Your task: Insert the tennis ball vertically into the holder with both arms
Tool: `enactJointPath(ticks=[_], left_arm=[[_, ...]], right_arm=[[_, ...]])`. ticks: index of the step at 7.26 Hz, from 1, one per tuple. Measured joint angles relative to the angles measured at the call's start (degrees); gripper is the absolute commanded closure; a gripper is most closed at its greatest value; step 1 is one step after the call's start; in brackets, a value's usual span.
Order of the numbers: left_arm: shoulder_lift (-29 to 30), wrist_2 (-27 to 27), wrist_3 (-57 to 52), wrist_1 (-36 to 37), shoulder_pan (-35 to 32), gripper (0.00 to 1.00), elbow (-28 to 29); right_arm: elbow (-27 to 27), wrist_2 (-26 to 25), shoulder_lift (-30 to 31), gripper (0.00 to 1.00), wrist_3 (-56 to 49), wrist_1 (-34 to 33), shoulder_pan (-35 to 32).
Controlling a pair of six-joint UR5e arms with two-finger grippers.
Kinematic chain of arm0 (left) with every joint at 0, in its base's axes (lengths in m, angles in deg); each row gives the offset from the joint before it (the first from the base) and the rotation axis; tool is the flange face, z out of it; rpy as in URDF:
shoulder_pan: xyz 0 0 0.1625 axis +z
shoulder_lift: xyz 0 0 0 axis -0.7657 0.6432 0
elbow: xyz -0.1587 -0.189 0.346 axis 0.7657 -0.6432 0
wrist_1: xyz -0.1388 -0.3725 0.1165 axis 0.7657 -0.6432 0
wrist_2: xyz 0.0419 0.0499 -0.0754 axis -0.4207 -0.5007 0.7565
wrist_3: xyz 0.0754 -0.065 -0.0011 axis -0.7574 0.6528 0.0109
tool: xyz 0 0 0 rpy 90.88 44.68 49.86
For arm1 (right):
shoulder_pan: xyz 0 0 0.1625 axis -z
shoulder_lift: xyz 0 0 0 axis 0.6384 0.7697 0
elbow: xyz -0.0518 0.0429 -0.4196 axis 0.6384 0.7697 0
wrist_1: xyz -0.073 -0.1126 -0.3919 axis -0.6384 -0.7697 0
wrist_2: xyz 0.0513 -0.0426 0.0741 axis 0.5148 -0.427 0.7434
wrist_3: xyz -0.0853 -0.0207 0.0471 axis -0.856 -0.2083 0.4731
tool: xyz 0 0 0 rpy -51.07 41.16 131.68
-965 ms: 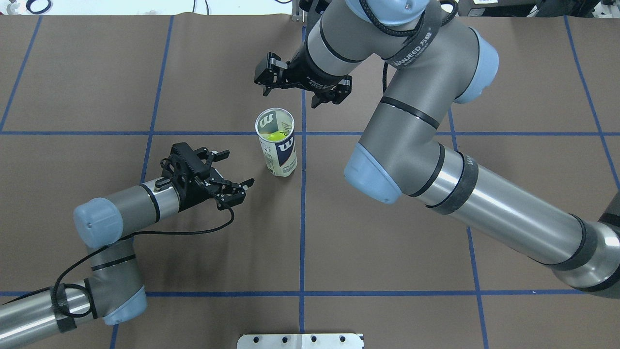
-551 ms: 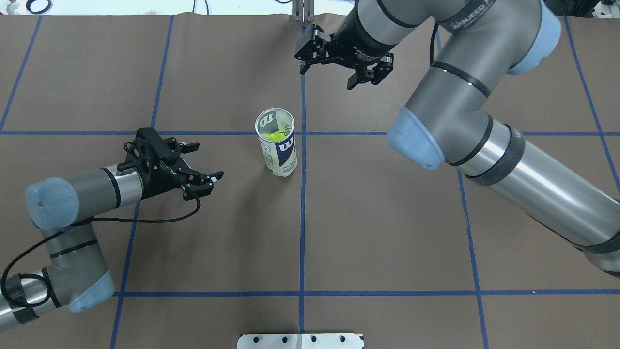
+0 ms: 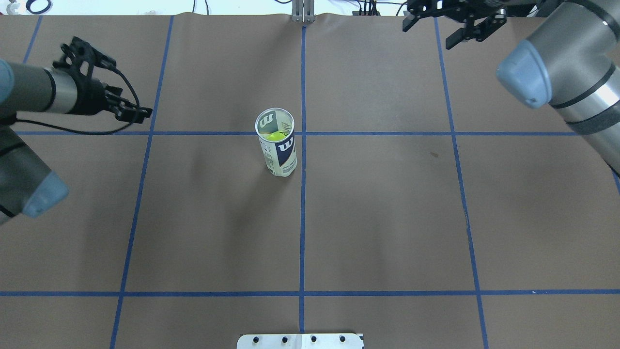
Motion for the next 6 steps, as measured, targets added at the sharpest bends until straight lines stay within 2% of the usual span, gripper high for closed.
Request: enactJointPath(ticks=[1,2,3,4,6], left_arm=[[3.2,8.0,-2.9,12.0,-5.1,0.01,0.5],[5.2,11.0,-6.8,20.9,-7.7,0.01,1.4],[5.8,10.9,-11.1,25.9,-9.8,0.01,3.1],[5.7,8.4,-16.9,28.3,-12.2,0.01,5.2],[6.0,1.5,-31.4,31.5,-15.5,0.01,7.6]], right_arm=[[0.1,1.3,3.8,0.01,-7.9,-0.7,-3.1],[0.3,1.9,7.2,0.01,-16.3,-2.3,-5.4],[0.8,1.8,10.1,0.01,-24.6,-4.8,-7.3],[1.8,1.0,11.8,0.01,-33.1,-9.0,-9.1],[3.7,-3.9,13.5,0.01,-50.3,-19.8,-11.4]])
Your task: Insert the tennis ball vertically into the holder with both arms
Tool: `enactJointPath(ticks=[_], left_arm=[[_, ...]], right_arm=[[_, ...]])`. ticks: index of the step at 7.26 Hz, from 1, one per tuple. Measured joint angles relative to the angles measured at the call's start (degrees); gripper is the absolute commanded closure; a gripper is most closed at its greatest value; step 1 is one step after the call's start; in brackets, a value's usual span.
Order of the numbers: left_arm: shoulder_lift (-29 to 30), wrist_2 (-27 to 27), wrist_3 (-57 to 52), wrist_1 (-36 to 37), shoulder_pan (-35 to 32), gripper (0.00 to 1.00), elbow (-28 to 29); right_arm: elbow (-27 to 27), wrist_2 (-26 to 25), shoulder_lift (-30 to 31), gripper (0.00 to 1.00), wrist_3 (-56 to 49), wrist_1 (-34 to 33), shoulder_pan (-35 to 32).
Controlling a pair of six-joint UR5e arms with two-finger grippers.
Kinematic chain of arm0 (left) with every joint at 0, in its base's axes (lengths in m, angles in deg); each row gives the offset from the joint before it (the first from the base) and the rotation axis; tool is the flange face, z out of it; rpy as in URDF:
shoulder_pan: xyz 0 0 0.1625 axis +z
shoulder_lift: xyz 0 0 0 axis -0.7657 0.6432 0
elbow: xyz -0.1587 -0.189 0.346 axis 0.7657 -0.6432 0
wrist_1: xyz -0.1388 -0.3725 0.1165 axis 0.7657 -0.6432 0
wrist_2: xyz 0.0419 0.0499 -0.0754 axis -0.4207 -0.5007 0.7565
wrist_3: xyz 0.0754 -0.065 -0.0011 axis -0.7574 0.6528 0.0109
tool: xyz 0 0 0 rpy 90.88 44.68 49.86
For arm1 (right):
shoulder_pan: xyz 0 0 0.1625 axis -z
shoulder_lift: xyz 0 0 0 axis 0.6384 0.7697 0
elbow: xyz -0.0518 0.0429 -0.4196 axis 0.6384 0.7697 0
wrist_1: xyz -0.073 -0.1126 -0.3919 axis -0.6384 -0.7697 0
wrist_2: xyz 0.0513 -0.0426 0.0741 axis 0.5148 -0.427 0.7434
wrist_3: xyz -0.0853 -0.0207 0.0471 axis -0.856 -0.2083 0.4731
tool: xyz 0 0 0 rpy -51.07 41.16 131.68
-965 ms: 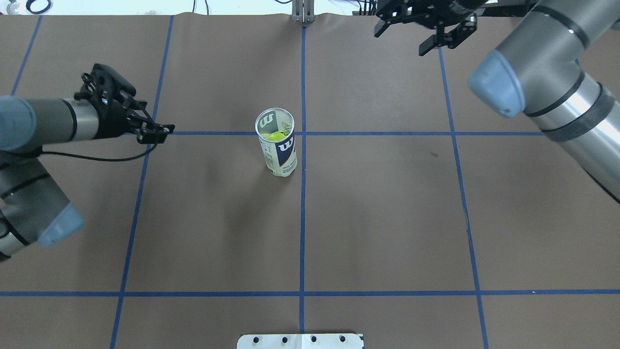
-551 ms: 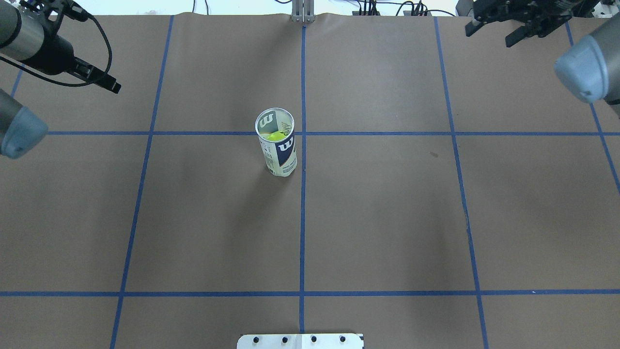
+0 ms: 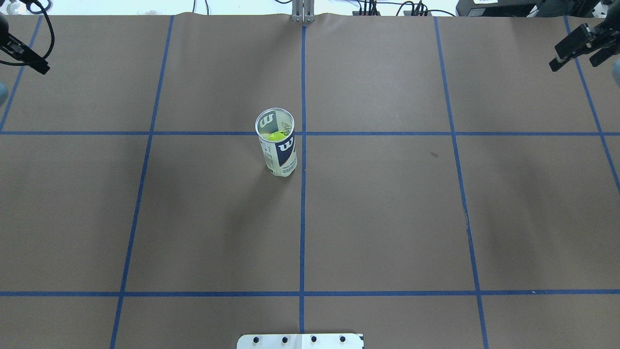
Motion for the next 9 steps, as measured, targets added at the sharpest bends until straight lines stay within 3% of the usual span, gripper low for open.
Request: enactJointPath(ticks=[2,5,7,9], left_arm=[[-0.4,-3.1,-4.2,2.5,-2.1,0.01,1.3],[-2.2,-3.4,-1.6,2.9,-4.0,0.00,1.6],[-4.5,0.9,0.7,3.6,-4.8,0.00,1.5],[-7.4,12.1,0.5,3.7,-9.9,0.00,1.5]], right_arm=[[1.3,-2.7,3.8,0.01,-9.7,-2.4,-2.3],[4.8,-5.6,6.7,0.01,-11.5,2.2,-2.8],[5.8,-4.5,7.2,0.01,-11.3,5.2,-3.0],[6.1,-1.3,7.9,0.01,-11.3,5.6,-5.0]])
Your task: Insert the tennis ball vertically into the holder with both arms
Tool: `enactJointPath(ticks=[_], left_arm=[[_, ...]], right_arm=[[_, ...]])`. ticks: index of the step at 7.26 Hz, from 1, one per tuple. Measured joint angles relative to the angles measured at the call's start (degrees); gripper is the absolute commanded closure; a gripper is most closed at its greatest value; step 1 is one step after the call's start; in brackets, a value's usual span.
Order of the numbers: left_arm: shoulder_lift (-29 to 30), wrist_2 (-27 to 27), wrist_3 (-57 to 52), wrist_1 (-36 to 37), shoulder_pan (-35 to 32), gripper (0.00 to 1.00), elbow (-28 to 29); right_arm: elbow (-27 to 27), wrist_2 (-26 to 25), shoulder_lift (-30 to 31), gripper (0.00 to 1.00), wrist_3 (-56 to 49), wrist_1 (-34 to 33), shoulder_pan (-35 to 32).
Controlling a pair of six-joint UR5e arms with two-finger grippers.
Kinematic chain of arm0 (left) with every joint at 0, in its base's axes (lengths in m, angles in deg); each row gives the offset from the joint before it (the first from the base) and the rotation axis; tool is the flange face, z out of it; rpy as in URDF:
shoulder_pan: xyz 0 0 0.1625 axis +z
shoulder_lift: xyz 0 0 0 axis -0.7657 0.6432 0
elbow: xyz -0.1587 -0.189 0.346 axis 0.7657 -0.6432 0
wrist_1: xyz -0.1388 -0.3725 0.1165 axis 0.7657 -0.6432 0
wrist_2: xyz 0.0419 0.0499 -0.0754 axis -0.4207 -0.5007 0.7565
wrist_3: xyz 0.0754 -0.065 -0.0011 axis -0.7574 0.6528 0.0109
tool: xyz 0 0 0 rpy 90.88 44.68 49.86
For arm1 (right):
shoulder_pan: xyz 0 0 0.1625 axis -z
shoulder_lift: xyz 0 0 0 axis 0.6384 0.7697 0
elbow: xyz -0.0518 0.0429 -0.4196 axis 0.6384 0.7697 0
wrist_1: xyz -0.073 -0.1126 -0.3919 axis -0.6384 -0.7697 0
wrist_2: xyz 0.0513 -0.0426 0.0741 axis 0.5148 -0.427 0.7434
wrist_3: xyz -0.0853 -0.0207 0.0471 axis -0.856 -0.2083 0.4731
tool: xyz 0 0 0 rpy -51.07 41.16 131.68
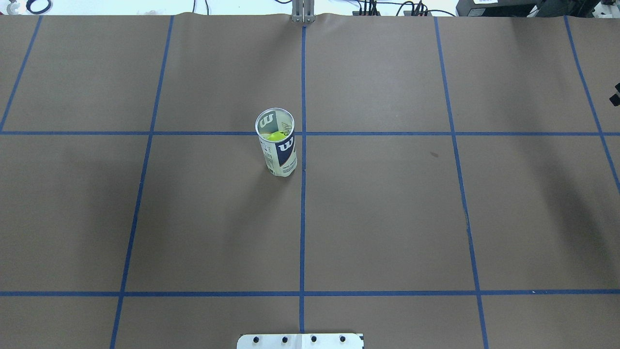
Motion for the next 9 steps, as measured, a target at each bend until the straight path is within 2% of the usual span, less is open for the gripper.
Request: enactJointPath(ticks=[1,3,6,9], left_arm=[[-1.1,3.3,-0.8,-0.1,-3.1,0.00,0.0],[-2.9,4.9,-1.5,-0.2,-5.7,0.00,-0.3],[-6.7,1.9,-0.9,0.1,-6.2,0.00,-1.6],[-7.8,1.6,-0.8,0.2,-6.2,0.00,-2.0]], right_arm=[[0.1,1.6,0.5,0.01,0.0,0.0,-1.2],[0.2,3.1,1.5,0.01,0.0,-0.2,-2.5],[0.1,3.0,5.7,0.01,-0.1,0.2,-4.8],[-0.2,2.8,8.9,0.01,-0.5,0.3,-7.4]])
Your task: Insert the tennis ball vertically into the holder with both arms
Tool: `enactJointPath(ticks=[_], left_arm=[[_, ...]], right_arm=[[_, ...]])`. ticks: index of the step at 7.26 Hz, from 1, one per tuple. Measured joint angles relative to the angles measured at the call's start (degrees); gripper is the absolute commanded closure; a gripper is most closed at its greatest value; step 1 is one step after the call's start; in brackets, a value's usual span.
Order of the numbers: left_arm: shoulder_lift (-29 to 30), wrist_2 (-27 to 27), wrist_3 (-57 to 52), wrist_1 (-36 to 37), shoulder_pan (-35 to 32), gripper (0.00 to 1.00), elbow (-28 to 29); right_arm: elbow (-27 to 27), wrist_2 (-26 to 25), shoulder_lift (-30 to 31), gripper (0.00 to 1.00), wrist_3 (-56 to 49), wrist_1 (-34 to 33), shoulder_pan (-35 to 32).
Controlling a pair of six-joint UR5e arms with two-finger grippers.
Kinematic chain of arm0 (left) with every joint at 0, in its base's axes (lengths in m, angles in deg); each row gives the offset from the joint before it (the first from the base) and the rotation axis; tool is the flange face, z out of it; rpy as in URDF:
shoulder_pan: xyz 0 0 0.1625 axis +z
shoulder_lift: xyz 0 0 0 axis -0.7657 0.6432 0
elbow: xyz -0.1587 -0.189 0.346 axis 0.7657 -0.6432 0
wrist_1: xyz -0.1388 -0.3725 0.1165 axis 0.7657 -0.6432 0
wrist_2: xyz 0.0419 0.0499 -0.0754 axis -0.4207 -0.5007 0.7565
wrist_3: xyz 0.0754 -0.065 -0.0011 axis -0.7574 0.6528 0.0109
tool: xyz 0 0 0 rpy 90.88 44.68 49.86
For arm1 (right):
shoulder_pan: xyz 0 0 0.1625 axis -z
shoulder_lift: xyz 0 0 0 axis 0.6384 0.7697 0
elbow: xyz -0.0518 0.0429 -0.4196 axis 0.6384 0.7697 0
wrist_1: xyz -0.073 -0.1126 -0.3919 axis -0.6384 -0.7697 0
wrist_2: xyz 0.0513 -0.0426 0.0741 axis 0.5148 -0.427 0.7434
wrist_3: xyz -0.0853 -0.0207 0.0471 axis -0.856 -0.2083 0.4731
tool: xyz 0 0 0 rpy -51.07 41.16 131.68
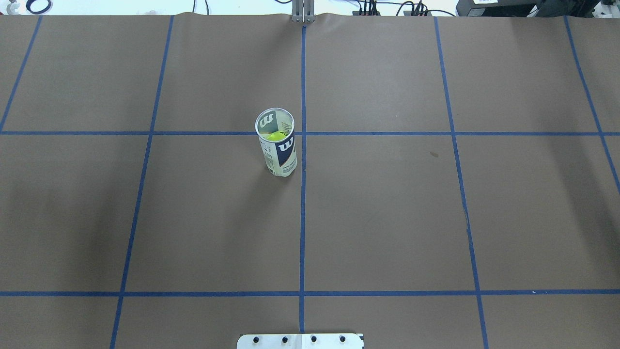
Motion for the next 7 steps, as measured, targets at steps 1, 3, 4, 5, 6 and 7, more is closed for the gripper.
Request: enactJointPath(ticks=[1,3,4,5,6,7], left_arm=[[0.2,0.0,0.0,0.0,0.0,0.00,0.0],[0.4,0.0,0.0,0.0,0.0,0.00,0.0],[0.5,0.0,0.0,0.0,0.1,0.00,0.0],[0.5,0.0,0.0,0.0,0.1,0.00,-0.1],[0.6,0.0,0.0,0.0,0.1,0.00,-0.1],[0.7,0.0,0.0,0.0,0.2,0.00,-0.1]], right_arm=[[-0.1,0.0,0.3,0.01,-0.2,-0.1,-0.7],[-1.0,-0.1,-0.1,0.01,-0.2,-2.2,-2.2],[-1.6,-0.1,-0.1,0.01,-0.2,-3.3,-2.4],[-1.8,0.0,0.1,0.01,-0.3,-3.7,-2.5],[-1.8,0.0,0.2,0.01,-0.4,-3.8,-2.5],[-1.7,0.1,0.3,0.01,-0.4,-3.8,-2.5]])
